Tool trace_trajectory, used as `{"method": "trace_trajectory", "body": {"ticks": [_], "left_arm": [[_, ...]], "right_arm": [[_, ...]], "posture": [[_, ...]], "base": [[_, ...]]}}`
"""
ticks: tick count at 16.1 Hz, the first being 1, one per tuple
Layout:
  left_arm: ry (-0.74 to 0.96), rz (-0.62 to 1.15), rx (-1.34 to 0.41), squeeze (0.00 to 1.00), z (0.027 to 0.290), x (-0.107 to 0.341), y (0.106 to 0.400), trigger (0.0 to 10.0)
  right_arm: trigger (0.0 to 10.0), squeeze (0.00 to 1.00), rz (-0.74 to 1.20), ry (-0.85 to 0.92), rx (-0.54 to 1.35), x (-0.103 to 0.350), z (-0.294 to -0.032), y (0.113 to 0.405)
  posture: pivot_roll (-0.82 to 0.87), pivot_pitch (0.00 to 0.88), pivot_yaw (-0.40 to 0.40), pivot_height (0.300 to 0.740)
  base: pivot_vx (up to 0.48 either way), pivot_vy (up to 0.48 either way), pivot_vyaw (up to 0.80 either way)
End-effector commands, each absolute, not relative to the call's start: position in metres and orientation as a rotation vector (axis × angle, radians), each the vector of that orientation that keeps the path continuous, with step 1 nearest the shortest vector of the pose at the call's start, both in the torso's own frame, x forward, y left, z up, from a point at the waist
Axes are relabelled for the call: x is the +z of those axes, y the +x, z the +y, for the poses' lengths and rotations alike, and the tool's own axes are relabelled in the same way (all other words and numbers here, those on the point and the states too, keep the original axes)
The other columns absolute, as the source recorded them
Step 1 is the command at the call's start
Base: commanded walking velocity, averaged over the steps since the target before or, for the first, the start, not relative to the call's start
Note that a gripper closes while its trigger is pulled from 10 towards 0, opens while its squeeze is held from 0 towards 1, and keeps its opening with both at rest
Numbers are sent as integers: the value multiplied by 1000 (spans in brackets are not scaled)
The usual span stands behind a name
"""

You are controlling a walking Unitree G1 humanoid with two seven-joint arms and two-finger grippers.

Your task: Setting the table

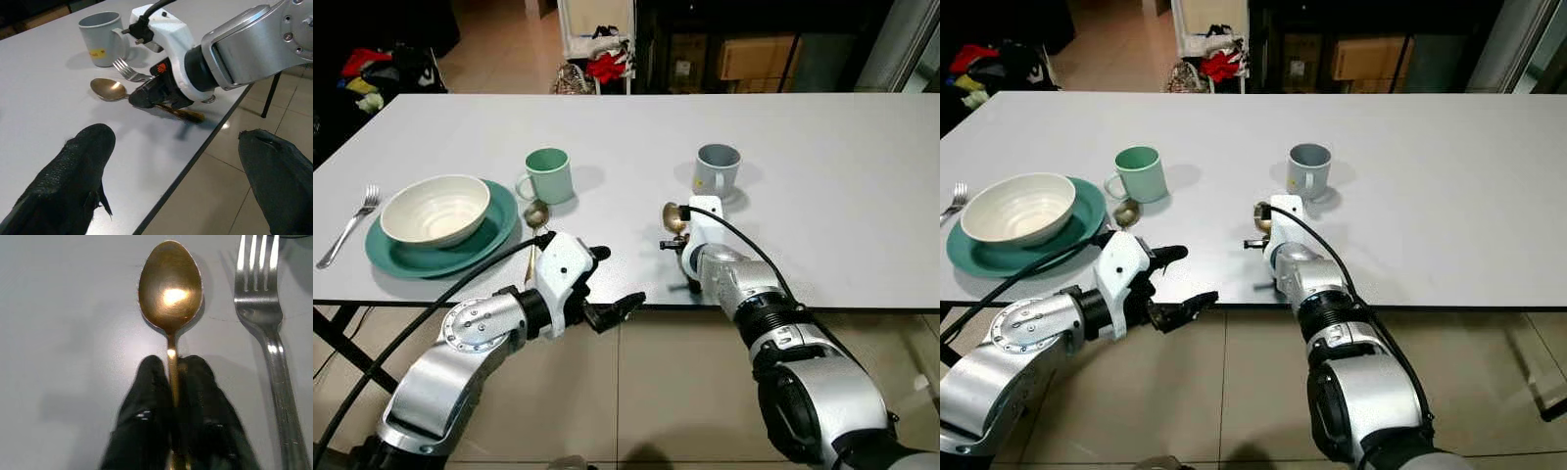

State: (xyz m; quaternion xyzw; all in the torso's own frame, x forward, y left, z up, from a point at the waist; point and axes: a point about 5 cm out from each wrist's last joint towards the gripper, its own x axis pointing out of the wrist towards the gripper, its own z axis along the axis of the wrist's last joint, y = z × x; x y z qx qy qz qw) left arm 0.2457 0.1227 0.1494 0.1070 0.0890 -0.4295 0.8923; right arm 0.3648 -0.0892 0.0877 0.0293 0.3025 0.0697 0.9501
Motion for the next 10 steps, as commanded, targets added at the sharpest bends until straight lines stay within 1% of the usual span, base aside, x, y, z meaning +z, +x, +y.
{"method": "trace_trajectory", "body": {"ticks": [1, 4, 6, 8, 9, 10], "left_arm": [[228, 182, -902, 0, 122, 150, 244, 10000], [180, 161, -860, 0, 121, 154, 246, 10000], [147, 140, -823, 0, 123, 157, 247, 10000], [100, 84, -742, 0, 125, 166, 248, 10000], [96, 37, -623, 0, 130, 173, 251, 10000], [132, 10, -445, 0, 141, 176, 256, 10000]], "right_arm": [[10000, 1000, 622, 80, 139, 88, -88, 365], [10000, 1000, 532, 87, 150, 108, -87, 370], [10000, 1000, 506, 67, 156, 118, -89, 365], [10000, 1000, 442, 59, 180, 138, -102, 340], [10000, 1000, 351, 40, 231, 148, -113, 314], [10000, 1000, 294, 50, 277, 153, -117, 290]], "posture": [[129, 0, 54, 740], [110, 0, 69, 740], [88, 0, 81, 740], [91, 0, 67, 740], [114, 0, 42, 740], [111, 0, 47, 740]], "base": [[0, 0, 0], [0, 0, 0], [0, 0, 0], [0, 0, 0], [0, 0, 0], [0, 0, 531]]}}
